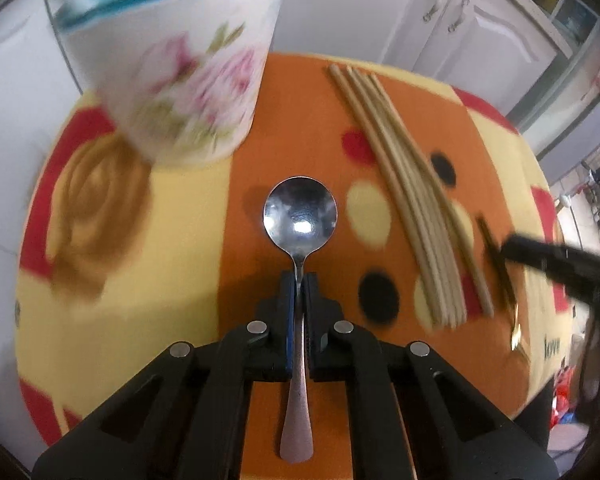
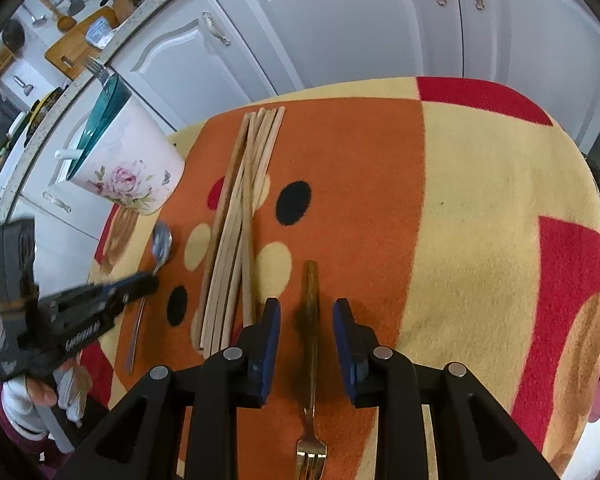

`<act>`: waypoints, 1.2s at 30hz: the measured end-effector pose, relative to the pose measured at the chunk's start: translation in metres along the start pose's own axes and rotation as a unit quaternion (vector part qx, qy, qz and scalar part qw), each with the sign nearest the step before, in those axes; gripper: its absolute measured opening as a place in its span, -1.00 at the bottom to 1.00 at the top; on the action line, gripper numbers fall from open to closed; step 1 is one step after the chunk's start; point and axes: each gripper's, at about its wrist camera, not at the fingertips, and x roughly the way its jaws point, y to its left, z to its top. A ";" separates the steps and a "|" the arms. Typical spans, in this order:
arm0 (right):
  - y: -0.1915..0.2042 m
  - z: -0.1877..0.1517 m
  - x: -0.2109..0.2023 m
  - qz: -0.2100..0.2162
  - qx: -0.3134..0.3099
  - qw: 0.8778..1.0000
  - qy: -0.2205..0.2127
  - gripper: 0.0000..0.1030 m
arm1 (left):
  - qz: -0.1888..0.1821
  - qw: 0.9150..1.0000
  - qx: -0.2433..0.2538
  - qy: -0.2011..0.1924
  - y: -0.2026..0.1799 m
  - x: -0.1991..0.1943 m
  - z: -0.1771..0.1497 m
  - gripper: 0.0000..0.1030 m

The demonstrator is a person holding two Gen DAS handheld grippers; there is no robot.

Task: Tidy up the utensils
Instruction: 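Close the left tool on the metal spoon handle, then lift the metal spoon with the left tool while the right tool lifts the gold fork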

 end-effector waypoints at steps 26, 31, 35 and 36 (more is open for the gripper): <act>0.006 0.010 0.016 -0.022 -0.027 0.999 0.026 -0.48 | -0.118 0.975 0.187 0.036 0.013 0.005 0.025 -0.48; 0.011 0.013 0.020 -0.026 -0.032 0.999 0.016 -0.48 | -0.116 0.971 0.206 0.035 0.004 0.006 0.025 -0.66; 0.018 0.016 0.024 -0.044 -0.060 0.997 0.024 -0.82 | -0.102 0.974 0.202 0.027 0.001 0.003 0.019 -0.78; 0.020 0.017 0.026 -0.048 -0.065 0.996 0.025 -0.88 | -0.100 0.974 0.201 0.021 -0.001 0.000 0.017 -0.80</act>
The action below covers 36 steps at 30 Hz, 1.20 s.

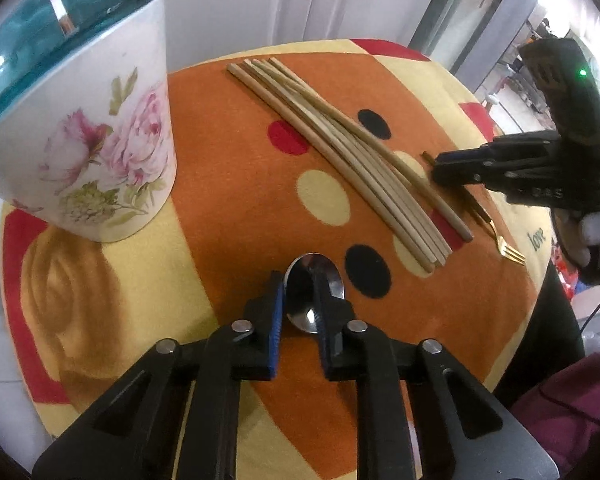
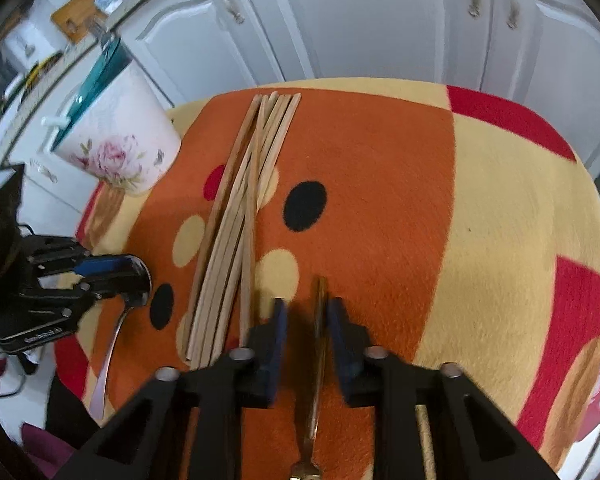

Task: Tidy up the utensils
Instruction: 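Lift the metal spoon with the left tool while the right tool lifts the gold fork, then lower the gold fork into the cup with the right tool while the left tool carries the metal spoon over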

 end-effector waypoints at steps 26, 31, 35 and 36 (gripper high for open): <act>0.020 -0.015 -0.120 0.077 0.013 0.988 -0.133 -0.88 | 0.023 0.983 -0.123 -0.132 0.012 -0.116 -0.024 -0.98; 0.039 0.002 -0.141 0.093 -0.010 0.983 -0.156 -0.88 | 0.032 0.976 -0.139 -0.167 0.020 -0.152 -0.026 -0.98; 0.058 0.020 -0.155 0.104 -0.032 0.978 -0.177 -0.88 | 0.054 0.967 -0.143 -0.205 0.030 -0.189 -0.021 -0.98; 0.064 0.026 -0.158 0.106 -0.039 0.977 -0.183 -0.88 | 0.062 0.964 -0.145 -0.213 0.035 -0.197 -0.019 -0.98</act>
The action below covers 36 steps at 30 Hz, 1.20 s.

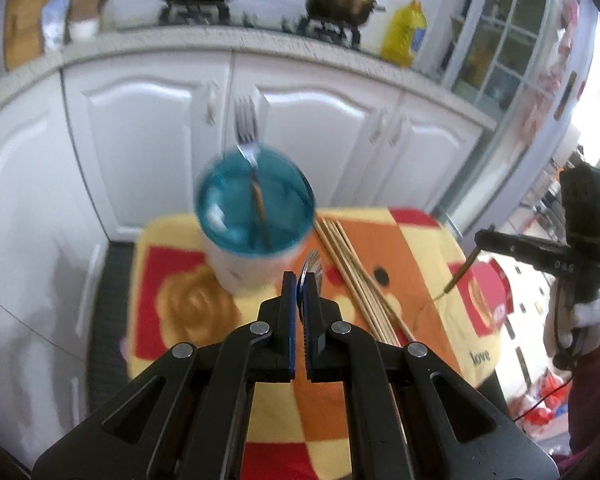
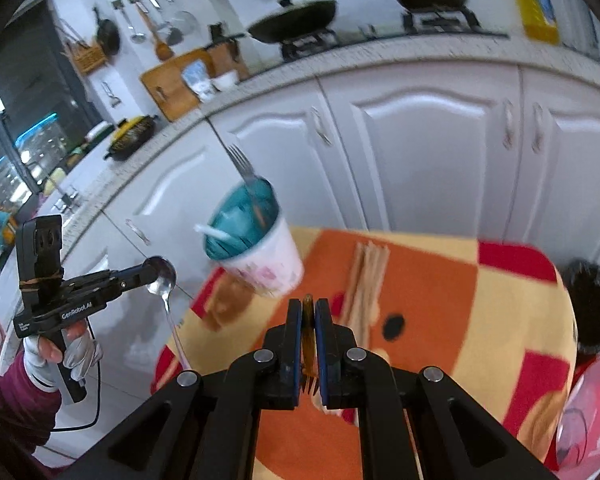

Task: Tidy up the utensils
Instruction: 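Lower the gold fork into the cup with the right tool while the left tool carries the metal spoon over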

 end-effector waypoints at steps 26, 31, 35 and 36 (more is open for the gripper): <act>0.051 0.126 0.121 0.011 -0.057 0.998 0.002 -0.88 | 0.226 0.964 0.061 -0.125 0.027 0.064 0.111 -0.98; 0.039 0.117 0.147 0.016 -0.043 0.999 0.026 -0.88 | 0.244 0.959 0.081 -0.123 0.022 0.085 0.105 -0.98; 0.037 0.108 0.162 0.023 -0.039 0.998 0.047 -0.88 | 0.241 0.960 0.092 -0.110 0.016 0.098 0.094 -0.98; 0.037 0.106 0.166 0.022 -0.039 0.998 0.051 -0.88 | 0.239 0.961 0.093 -0.102 0.016 0.102 0.090 -0.98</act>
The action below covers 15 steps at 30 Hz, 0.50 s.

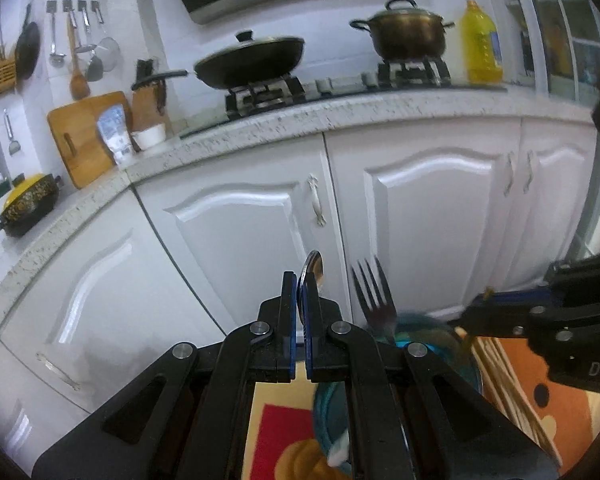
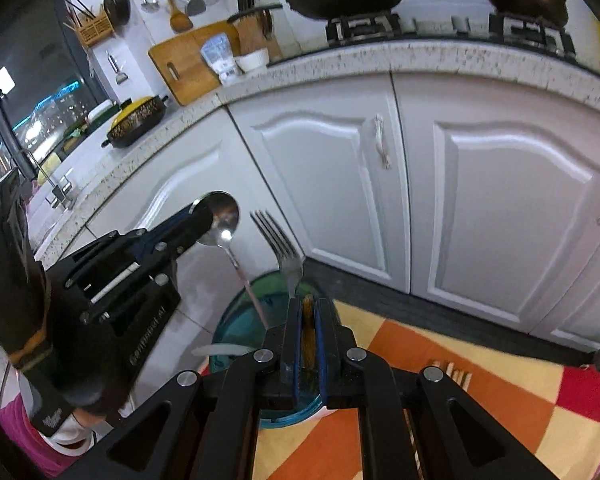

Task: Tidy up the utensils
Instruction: 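Lower the gold fork into the cup with the right tool while the left tool carries the metal spoon over, then open the right tool to release the gold fork while the left tool drops the metal spoon into the cup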

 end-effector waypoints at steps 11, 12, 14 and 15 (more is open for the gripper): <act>-0.018 -0.012 0.002 0.009 0.031 0.999 -0.002 -0.40 | -0.018 0.999 -0.019 0.044 -0.006 0.014 -0.022 -0.97; -0.018 -0.013 0.000 0.011 0.034 0.999 -0.005 -0.40 | -0.019 0.999 -0.023 0.044 -0.005 0.014 -0.022 -0.97; -0.021 -0.016 -0.007 0.012 0.042 0.999 -0.008 -0.39 | -0.023 0.998 -0.033 0.048 -0.003 0.014 -0.022 -0.96; -0.021 -0.017 -0.008 0.011 0.043 0.999 -0.008 -0.39 | -0.025 0.998 -0.037 0.051 -0.003 0.013 -0.022 -0.95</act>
